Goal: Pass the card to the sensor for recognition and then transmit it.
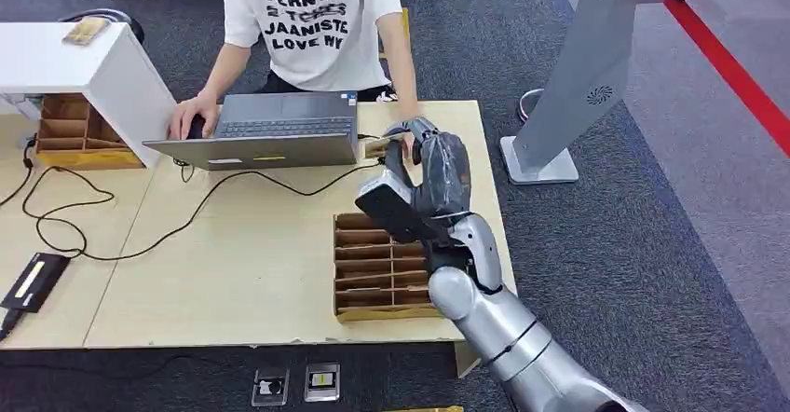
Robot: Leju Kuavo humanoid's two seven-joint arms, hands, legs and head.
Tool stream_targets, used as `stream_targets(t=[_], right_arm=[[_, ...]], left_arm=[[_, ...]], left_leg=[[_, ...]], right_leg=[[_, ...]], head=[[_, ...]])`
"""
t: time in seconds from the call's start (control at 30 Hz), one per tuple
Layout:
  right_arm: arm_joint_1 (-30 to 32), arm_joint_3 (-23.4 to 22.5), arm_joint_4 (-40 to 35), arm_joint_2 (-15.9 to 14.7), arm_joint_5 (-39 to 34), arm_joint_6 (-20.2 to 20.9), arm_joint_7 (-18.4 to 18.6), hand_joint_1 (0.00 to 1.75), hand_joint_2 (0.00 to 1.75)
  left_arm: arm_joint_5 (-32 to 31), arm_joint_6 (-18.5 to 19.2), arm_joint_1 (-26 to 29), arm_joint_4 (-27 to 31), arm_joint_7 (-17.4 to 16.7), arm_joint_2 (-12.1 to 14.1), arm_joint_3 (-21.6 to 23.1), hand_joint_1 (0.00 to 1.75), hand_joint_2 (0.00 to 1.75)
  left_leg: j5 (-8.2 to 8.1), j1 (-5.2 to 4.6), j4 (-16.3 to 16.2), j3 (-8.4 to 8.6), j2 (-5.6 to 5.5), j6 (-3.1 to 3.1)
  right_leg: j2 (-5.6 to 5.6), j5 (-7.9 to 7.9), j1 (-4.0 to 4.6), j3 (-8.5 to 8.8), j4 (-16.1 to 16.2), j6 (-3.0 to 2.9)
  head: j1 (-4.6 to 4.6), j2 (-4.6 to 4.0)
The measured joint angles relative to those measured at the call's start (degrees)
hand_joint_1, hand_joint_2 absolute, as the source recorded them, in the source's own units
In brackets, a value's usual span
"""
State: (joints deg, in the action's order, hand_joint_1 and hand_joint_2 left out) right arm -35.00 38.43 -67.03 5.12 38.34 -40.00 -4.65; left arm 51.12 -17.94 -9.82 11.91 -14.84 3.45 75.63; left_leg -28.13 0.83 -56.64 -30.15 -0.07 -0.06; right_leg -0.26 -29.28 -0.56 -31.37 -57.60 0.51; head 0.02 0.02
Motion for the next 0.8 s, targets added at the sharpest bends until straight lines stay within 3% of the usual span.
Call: stream_targets(t=[0.37, 0.57, 0.8], right_arm=[[7.1, -6.2, -10.4, -1.5, 1.4, -0.1, -0.2, 1.75, 1.75], [11.6, -9.1, -16.1, -4.0, 4.0, -0.1, 3.8, 1.75, 1.75], [15.4, -9.5, -21.3, -9.7, 8.6, 0.5, 14.2, 1.75, 1.75]], left_arm=[[1.5, -0.1, 0.4, 0.0, 0.5, 0.1, 0.0, 0.0, 0.0], [2.3, -0.2, 0.9, 0.0, 0.6, 0.2, 0.0, 0.0, 0.0], [3.3, -0.3, 1.5, 0.0, 1.2, 0.3, -0.1, 0.0, 0.0]], left_leg=[[0.0, 0.0, 0.0, 0.01, 0.01, 0.0], [-0.03, -0.01, 0.0, 0.01, 0.07, -0.02], [-0.04, -0.01, 0.0, 0.02, 0.09, -0.02]], right_leg=[[-0.01, 0.0, 0.0, 0.0, 0.0, 0.0], [0.01, 0.0, -0.01, -0.02, 0.0, 0.0], [0.03, 0.0, -0.01, -0.01, 0.0, 0.0]], head=[[0.02, 0.0], [-0.02, 0.0], [0.02, 0.0]])
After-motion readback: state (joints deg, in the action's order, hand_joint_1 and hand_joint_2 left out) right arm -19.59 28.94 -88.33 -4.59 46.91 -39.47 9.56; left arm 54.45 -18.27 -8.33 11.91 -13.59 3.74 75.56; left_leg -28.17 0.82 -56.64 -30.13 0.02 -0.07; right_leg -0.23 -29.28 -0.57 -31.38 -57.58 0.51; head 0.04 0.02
